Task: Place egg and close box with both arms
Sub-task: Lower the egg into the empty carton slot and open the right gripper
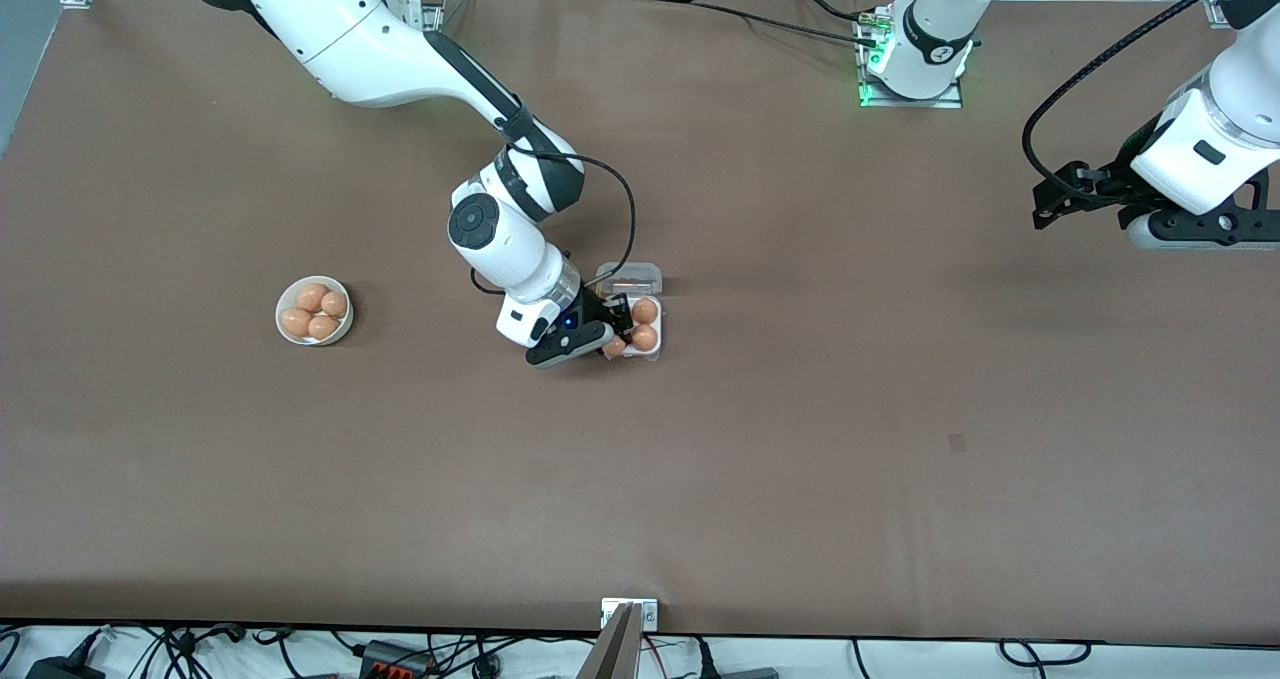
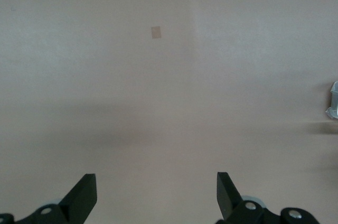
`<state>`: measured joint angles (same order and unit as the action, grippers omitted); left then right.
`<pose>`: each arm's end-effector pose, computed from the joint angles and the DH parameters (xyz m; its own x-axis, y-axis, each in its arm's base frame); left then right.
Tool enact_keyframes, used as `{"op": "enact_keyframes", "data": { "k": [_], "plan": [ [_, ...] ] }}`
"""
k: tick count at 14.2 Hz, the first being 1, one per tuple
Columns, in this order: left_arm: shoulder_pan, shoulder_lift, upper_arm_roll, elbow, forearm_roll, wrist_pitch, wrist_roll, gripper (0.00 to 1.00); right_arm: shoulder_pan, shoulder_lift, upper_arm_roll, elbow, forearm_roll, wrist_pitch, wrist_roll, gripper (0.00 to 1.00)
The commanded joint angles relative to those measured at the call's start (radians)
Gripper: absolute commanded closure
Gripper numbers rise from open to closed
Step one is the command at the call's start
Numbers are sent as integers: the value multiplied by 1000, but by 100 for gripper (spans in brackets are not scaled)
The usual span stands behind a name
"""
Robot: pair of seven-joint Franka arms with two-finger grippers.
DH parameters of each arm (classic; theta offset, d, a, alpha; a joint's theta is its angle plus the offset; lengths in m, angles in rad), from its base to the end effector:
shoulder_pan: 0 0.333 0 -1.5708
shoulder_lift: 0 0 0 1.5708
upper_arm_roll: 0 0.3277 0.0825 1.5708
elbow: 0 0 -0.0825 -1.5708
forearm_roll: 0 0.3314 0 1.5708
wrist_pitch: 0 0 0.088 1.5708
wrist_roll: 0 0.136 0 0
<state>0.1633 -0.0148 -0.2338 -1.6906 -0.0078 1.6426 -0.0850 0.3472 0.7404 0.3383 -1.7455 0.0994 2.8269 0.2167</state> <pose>0.4980 -0.0370 0.5701 0.9993 0.0152 -0.0338 0.0153 -0.9999 0.0015 0.5505 0.4014 0.2294 0.9457 0.1956 0.2597 0.2805 -0.8946 -0.3479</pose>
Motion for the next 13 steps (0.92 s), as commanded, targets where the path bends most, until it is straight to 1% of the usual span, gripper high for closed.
{"op": "enact_keyframes", "data": {
  "k": [1, 2, 7, 9, 11, 13],
  "plan": [
    [5, 16, -2, 32, 9, -26, 22, 0, 7, -9, -2, -26, 5, 9, 38, 18],
    [5, 15, -2, 32, 9, -26, 22, 0, 6, -10, -2, -25, 0, 9, 97, 0],
    [5, 15, -2, 32, 9, -26, 22, 0, 4, -48, -1, -9, 2, 0, 159, 0],
    [5, 15, -2, 32, 9, -26, 22, 0, -7, -84, -2, 3, 2, -50, 159, 0],
    [5, 15, -2, 32, 9, -26, 22, 0, -16, -120, -24, 58, 0, -203, 161, 0],
    [5, 15, -2, 32, 9, -26, 22, 0, -19, -159, -71, 150, -3, -434, 159, 0]
  ]
}}
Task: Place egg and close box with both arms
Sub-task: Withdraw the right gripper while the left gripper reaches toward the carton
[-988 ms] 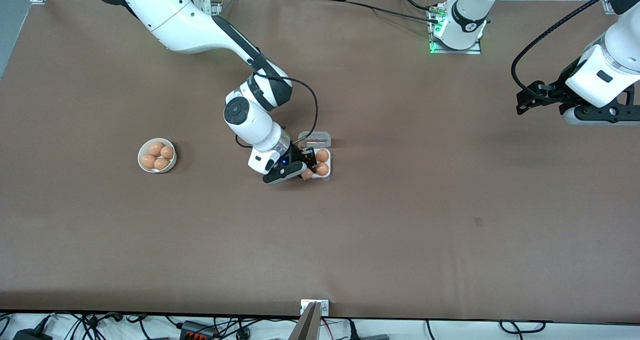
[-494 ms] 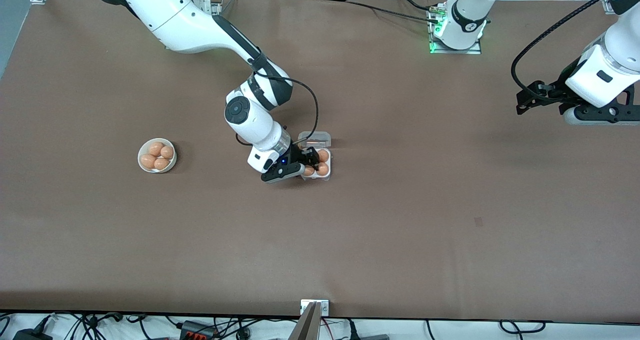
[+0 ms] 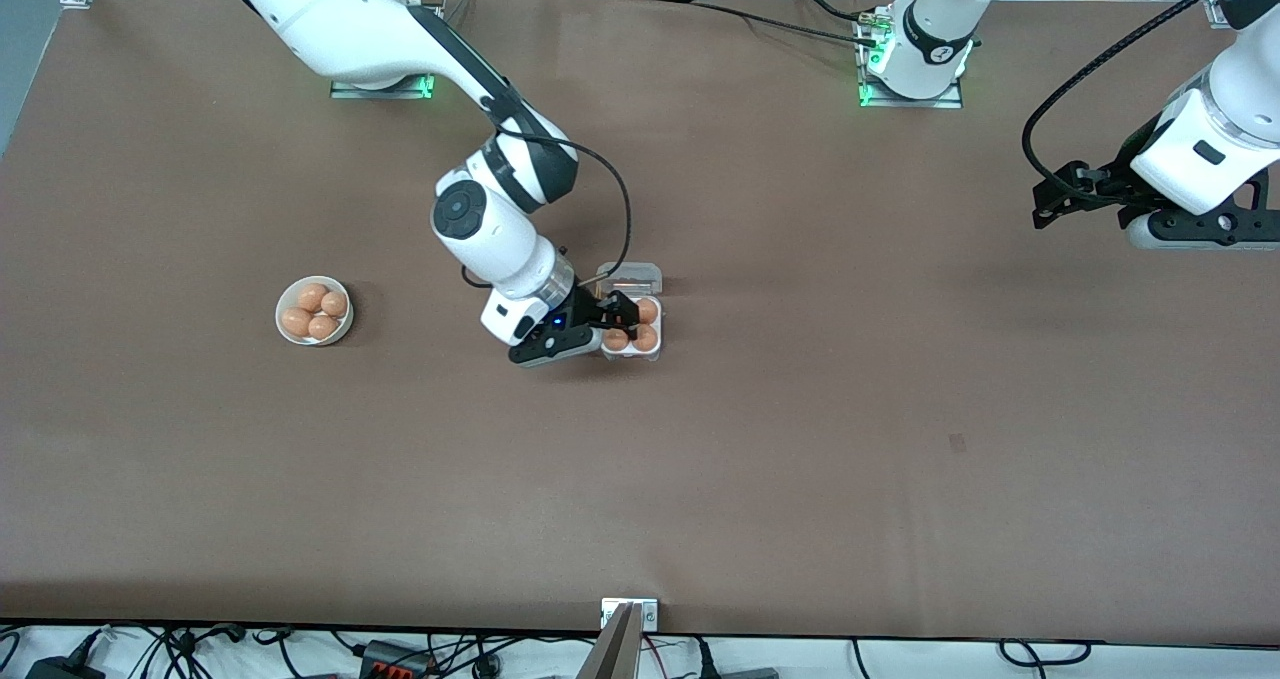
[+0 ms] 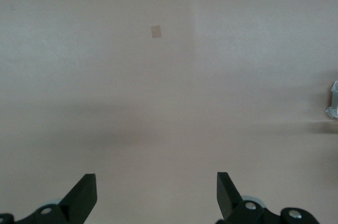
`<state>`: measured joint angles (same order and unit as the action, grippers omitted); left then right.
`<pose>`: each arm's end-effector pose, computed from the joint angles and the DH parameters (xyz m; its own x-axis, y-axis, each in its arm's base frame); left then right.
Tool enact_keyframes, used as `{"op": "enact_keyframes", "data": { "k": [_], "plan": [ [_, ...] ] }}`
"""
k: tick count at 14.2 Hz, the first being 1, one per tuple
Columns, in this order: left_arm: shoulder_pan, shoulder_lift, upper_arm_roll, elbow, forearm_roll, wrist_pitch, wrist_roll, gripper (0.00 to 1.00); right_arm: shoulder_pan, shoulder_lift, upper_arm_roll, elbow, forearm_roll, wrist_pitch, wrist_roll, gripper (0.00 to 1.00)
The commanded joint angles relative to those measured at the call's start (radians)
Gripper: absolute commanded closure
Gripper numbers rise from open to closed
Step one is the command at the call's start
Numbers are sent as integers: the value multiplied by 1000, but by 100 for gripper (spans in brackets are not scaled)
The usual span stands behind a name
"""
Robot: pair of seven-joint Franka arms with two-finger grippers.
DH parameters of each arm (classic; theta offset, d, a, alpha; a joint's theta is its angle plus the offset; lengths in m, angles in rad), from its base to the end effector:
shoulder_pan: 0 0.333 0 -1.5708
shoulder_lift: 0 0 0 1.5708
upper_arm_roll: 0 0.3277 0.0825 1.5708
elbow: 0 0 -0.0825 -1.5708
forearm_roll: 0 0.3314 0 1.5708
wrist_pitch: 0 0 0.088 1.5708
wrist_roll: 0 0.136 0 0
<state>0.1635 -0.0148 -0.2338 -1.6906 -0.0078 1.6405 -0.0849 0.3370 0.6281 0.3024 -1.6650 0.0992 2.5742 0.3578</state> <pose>0.4977 -0.0369 0.5700 0.9992 0.0153 -0.0359 0.0154 -0.9999 0.0013 0.5689 0.3827 0.3017 0.9808 0.0925 0.1715 0.1456 -0.9328 -0.3296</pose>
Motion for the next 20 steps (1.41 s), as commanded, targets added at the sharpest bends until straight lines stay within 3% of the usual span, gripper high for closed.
{"op": "enact_keyframes", "data": {
  "k": [1, 4, 6, 11, 13, 15, 16, 18, 19, 20],
  "plan": [
    [5, 15, -2, 32, 9, -24, 22, 0, -9, -57, -69, 138, -7, -325, 18, 0],
    [4, 15, -4, 32, 9, -24, 22, 0, -10, -59, -173, 327, -15, -689, 4, 0],
    [2, 35, -4, 32, 9, -24, 22, 0, -13, -61, -229, 396, -13, -834, -5, 0],
    [-12, 59, -13, 34, -36, -93, 112, 0, -16, -103, -386, 410, -12, -876, -104, 0],
    [-13, 73, -47, 45, -44, -97, 114, 3, -16, -119, -448, 412, -12, -897, -166, 0],
    [-15, 87, -84, 63, -82, -96, 106, 12, -16, -143, -512, 412, -3, -901, -178, 0],
    [-18, 126, -113, 109, -128, -94, 84, 24, -16, -145, -540, 410, -1, -904, -178, 0],
    [-38, 211, -156, 207, -156, -99, -26, 37, -27, -146, -578, 413, -7, -939, -180, 0],
    [-65, 237, -168, 228, -158, -97, -68, 44, -83, -177, -557, 413, -4, -934, -187, 0],
    [-93, 255, -168, 242, -156, -94, -87, 48, -151, -211, -493, 412, -10, -937, -221, 0]
  ]
}}
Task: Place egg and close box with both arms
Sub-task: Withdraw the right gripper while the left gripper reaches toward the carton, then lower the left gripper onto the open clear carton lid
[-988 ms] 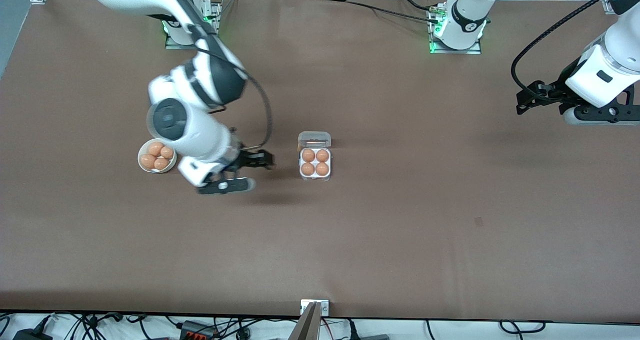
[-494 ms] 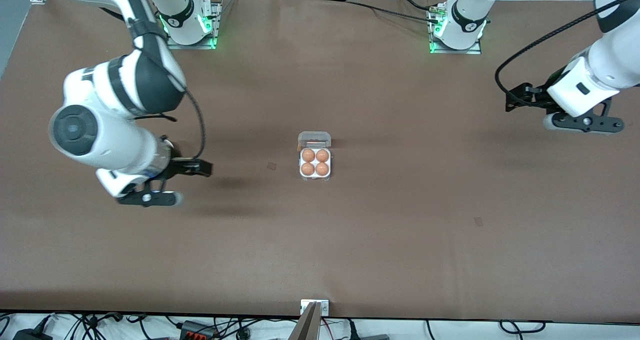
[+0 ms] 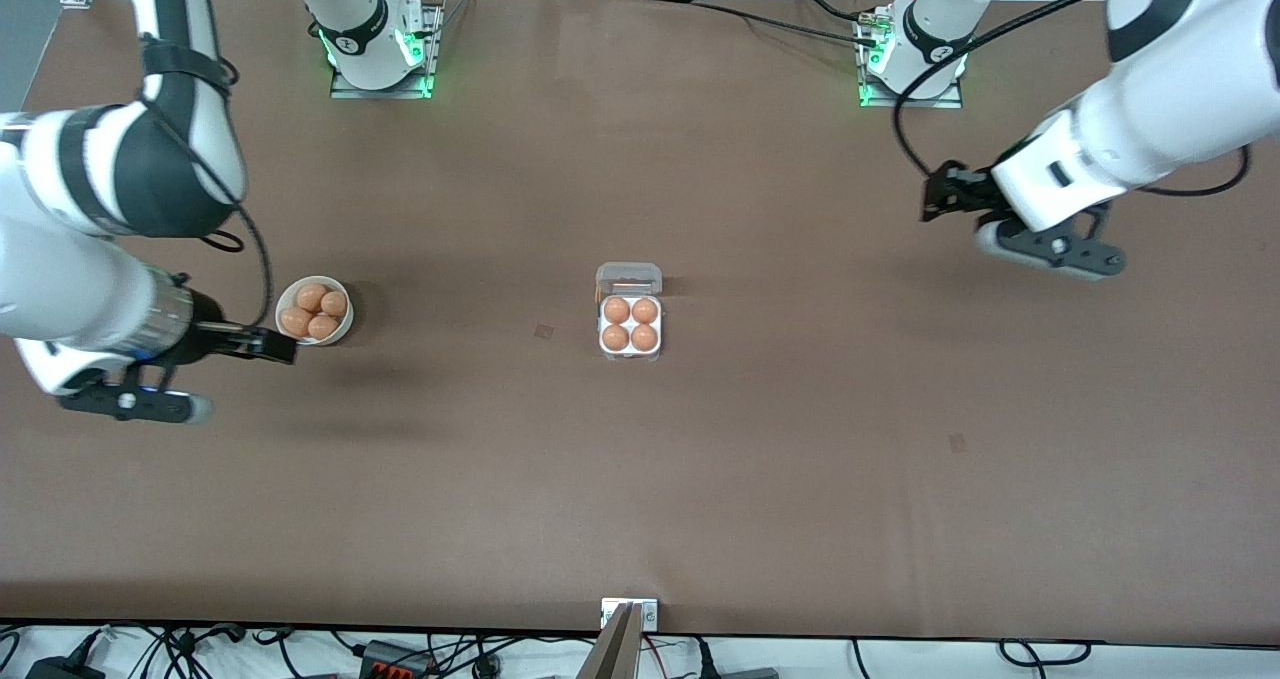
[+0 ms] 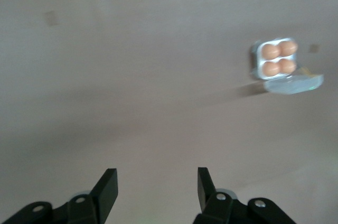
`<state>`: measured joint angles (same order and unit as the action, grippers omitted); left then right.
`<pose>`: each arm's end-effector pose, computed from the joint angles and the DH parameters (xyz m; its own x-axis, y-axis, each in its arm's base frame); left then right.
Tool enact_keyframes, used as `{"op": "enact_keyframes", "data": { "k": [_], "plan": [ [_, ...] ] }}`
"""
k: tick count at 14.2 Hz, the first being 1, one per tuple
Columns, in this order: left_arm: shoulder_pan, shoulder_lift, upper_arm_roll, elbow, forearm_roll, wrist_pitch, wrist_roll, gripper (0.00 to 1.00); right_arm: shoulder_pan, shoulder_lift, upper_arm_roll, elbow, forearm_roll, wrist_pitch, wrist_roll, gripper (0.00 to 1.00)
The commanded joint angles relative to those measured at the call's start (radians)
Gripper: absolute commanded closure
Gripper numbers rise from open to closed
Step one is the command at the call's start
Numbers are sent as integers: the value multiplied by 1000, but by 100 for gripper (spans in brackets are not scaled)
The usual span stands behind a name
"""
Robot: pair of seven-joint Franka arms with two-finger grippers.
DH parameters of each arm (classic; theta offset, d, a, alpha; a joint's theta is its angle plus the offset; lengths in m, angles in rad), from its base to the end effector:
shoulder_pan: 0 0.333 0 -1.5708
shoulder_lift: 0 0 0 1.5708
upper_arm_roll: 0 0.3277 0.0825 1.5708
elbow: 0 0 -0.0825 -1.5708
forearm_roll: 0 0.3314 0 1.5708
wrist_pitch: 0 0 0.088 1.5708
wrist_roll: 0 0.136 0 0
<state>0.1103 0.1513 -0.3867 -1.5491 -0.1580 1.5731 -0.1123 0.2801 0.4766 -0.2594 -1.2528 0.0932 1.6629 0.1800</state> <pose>0.5158 -0.1537 0.5459 0.9764 -0.1655 -0.1389 -0.1364 -0.9707 0.1978 0.6386 0.0605 0.4808 0.9882 -0.1457 -0.0463 -0.1442 -0.9889 0.0346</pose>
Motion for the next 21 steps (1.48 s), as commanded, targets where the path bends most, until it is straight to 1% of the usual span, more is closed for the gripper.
{"op": "enact_keyframes", "data": {
  "k": [1, 2, 3, 4, 5, 6, 8, 9, 10, 12, 13, 14, 16, 17, 19, 21],
  "plan": [
    [-64, 109, -15, 106, -11, -25, -66, 49, -158, -75, 124, 0, -16, -32, -80, 0],
    [-79, 131, -15, 118, -12, -22, -70, 54, -220, -94, 161, 0, -27, -29, -111, 0],
    [-96, 142, -15, 133, -11, -22, -76, 60, -249, -108, 182, -2, -33, -32, -144, 0],
    [-116, 158, -15, 136, -12, -22, -82, 64, -257, -127, 186, -4, -47, -35, -163, 0],
    [-130, 169, -17, 138, -41, -22, -86, 69, -257, -136, 186, -4, -73, -40, -166, 0],
    [-150, 174, -15, 136, -110, -22, -87, 77, -259, -150, 184, -7, -79, -61, -166, 0],
    [-194, 214, -15, 136, -150, -21, -110, 79, -257, -177, 183, -19, -84, -141, -162, 0],
    [-202, 240, -17, 138, -161, -19, -112, 84, -257, -209, 183, -69, -84, -140, -163, 0],
    [-227, 261, -20, 138, -188, -12, -110, 88, -257, -263, 183, -155, -87, -108, -184, 0],
    [-264, 303, -20, 144, -222, 46, -113, 91, -254, -376, 181, -354, -99, 34, -206, 0],
    [-299, 315, -18, 144, -219, 94, -116, 91, -251, -412, 183, -414, -118, 76, -206, 0],
    [-337, 327, -18, 144, -219, 125, -127, 91, -249, -418, 184, -427, -122, 80, -202, 0],
    [-412, 375, -17, 150, -215, 186, -255, 91, -249, -418, 186, -418, -122, 78, -203, 0],
    [-440, 395, -15, 152, -210, 221, -294, 94, -249, -418, 187, -418, -122, 77, -203, 0],
    [-462, 434, -17, 153, -210, 245, -296, 98, -249, -412, 187, -413, -122, 78, -206, 0],
    [-524, 479, -9, 155, -207, 295, -296, 99, -246, -411, 189, -399, -118, 75, -197, 0]
  ]
}}
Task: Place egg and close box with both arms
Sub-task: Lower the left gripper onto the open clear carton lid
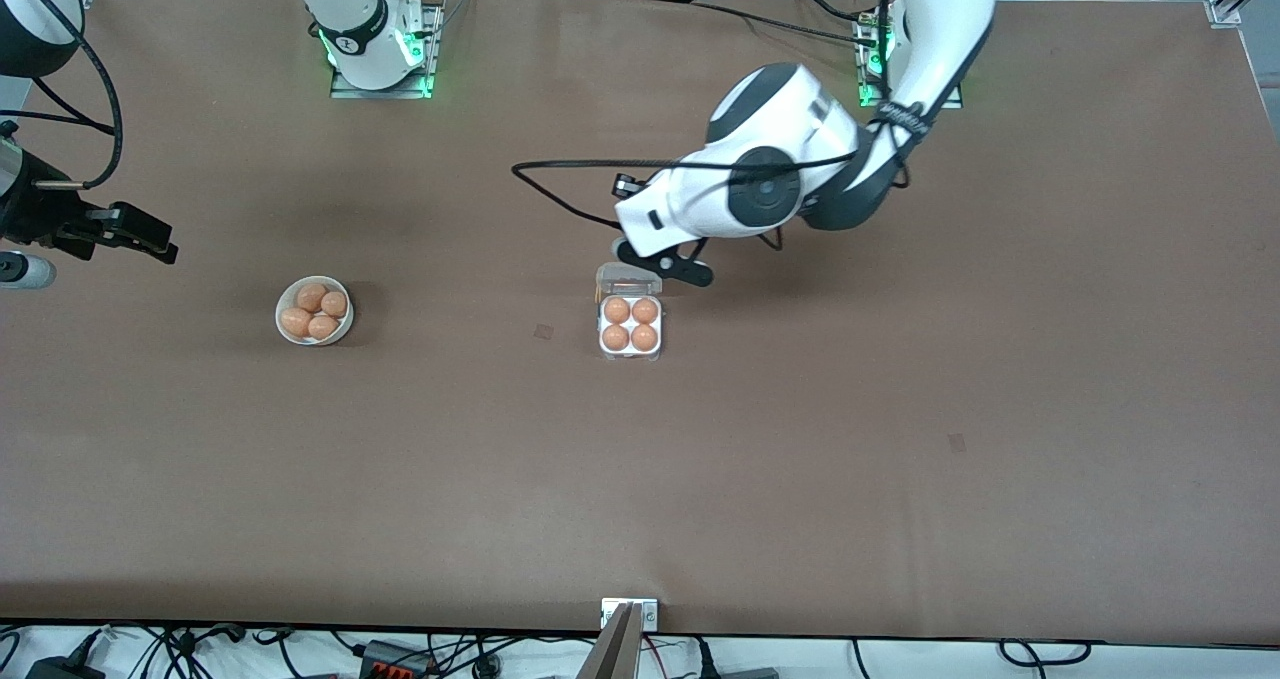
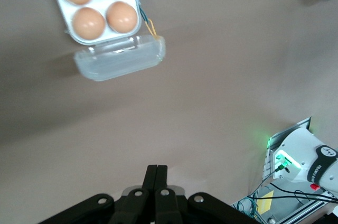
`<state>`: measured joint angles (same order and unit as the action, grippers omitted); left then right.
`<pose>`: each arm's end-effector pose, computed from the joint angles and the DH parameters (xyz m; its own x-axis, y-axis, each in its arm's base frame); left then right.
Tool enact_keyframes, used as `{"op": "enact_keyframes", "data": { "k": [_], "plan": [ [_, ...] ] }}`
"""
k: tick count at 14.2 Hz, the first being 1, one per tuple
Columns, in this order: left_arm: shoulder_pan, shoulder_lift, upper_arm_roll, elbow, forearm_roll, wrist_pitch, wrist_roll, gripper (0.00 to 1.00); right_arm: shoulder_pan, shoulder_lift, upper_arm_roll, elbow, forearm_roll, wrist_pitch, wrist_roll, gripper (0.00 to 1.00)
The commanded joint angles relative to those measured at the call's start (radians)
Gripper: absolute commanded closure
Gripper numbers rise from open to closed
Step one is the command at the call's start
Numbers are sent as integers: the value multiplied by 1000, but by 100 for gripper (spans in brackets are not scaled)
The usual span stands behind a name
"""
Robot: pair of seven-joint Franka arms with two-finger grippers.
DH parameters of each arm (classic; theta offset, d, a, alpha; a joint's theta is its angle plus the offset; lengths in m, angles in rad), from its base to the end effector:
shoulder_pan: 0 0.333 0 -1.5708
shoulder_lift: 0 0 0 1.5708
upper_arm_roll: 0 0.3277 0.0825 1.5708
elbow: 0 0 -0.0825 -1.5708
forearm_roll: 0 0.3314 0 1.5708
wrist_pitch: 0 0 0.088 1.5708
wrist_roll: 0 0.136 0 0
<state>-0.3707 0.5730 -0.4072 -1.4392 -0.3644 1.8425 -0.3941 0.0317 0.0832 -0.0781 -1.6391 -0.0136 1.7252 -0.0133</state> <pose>0.4693 -0.4468 0.3860 0.8943 -0.2765 -0.3518 -0.1144 -0.9014 0.4177 0.5373 -0.0250 0.5487 0.9995 -0.0307 0.0029 -0.0308 -0.9993 0.0200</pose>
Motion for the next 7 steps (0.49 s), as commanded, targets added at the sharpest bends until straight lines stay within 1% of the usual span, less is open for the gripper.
{"op": "enact_keyframes", "data": {
  "k": [1, 2, 4, 6, 7],
  "plan": [
    [-65, 88, 14, 45, -1, 64, -14, 97, 2, -17, 9, -7, -12, 13, -4, 0],
    [-68, 105, 13, 45, -1, 92, -15, 97, -1, -17, 9, -2, -11, 13, -1, 0],
    [-76, 119, 15, 45, 1, 103, -14, 97, -4, -17, 4, 1, -6, 13, -7, 0],
    [-77, 120, 13, 43, 63, 103, -20, 97, -4, -17, 4, 2, -8, 13, -13, 0],
    [-77, 139, 13, 45, 87, 104, -29, 97, -3, -17, 6, 2, -9, 13, -13, 0]
  ]
}}
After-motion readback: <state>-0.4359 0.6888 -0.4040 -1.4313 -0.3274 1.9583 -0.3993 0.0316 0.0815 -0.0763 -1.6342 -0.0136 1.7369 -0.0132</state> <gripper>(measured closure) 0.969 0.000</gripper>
